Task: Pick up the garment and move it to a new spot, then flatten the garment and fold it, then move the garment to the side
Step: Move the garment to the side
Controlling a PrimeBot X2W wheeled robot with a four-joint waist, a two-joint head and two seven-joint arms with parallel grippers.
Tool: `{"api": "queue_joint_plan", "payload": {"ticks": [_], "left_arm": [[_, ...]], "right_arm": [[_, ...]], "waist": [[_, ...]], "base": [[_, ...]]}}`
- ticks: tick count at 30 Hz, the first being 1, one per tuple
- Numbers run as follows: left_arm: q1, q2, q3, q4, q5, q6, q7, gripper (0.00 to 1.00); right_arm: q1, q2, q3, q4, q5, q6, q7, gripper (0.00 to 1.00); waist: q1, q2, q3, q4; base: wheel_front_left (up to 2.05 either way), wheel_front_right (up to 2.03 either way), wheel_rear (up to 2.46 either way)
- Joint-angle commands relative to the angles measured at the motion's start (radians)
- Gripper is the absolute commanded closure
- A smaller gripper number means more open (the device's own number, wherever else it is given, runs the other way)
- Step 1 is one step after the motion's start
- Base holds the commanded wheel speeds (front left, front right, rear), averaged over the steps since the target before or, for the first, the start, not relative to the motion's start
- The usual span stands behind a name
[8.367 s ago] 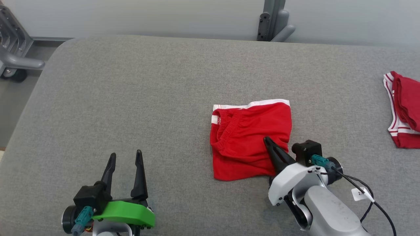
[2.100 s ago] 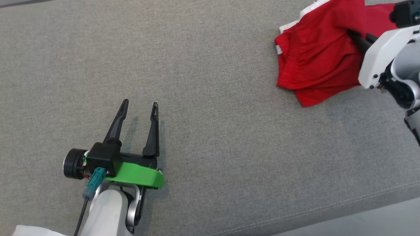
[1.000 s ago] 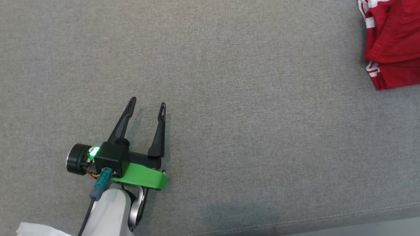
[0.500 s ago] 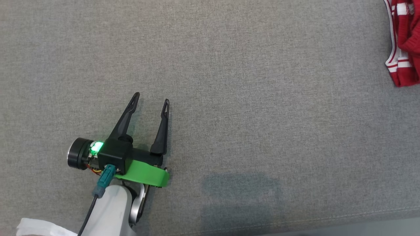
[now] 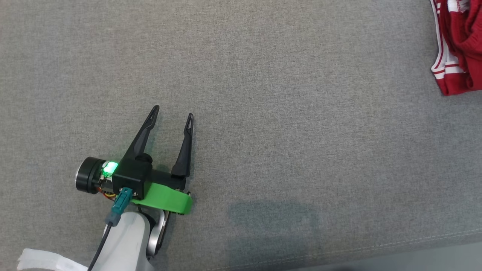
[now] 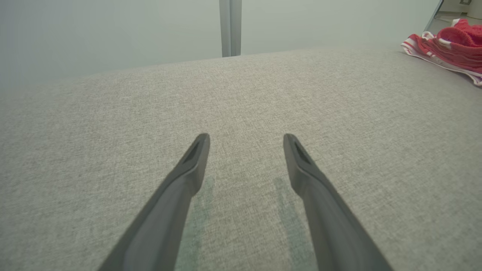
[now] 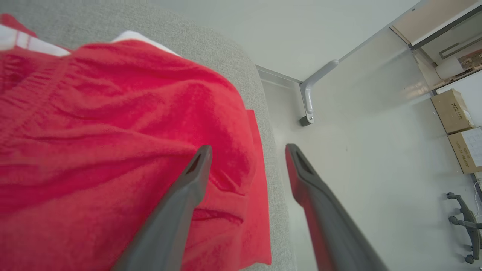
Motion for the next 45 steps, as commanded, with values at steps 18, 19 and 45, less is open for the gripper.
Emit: {"api": "queue_joint_plan", "payload": {"ticks": [18,19,45], "left_arm": [[0.008,0.008,0.047,0.014,-0.064,0.032,-0.010,0.00],[0.015,0.007,0.054,0.017,-0.068,0.035,-0.010,0.00],[0.235,0.005,0.238,0.045,-0.175,0.117,-0.018,0.00]], "right_arm": [[-0.008,0.138,0.030,-0.051,0.062,-0.002,-0.217,0.00],[0.003,0.151,0.037,-0.063,0.072,-0.002,-0.229,0.00],[0.690,0.529,-0.225,-0.702,-0.017,-0.002,-0.304,0.00]], "waist": [[-0.0001,0.0057,-0.139,-0.036],[-0.0001,0.0057,-0.153,-0.036],[-0.0001,0.0057,-0.392,0.014]], "base": [[0.00,0.00,0.00],[0.00,0.00,0.00],[0.00,0.00,0.00]]}}
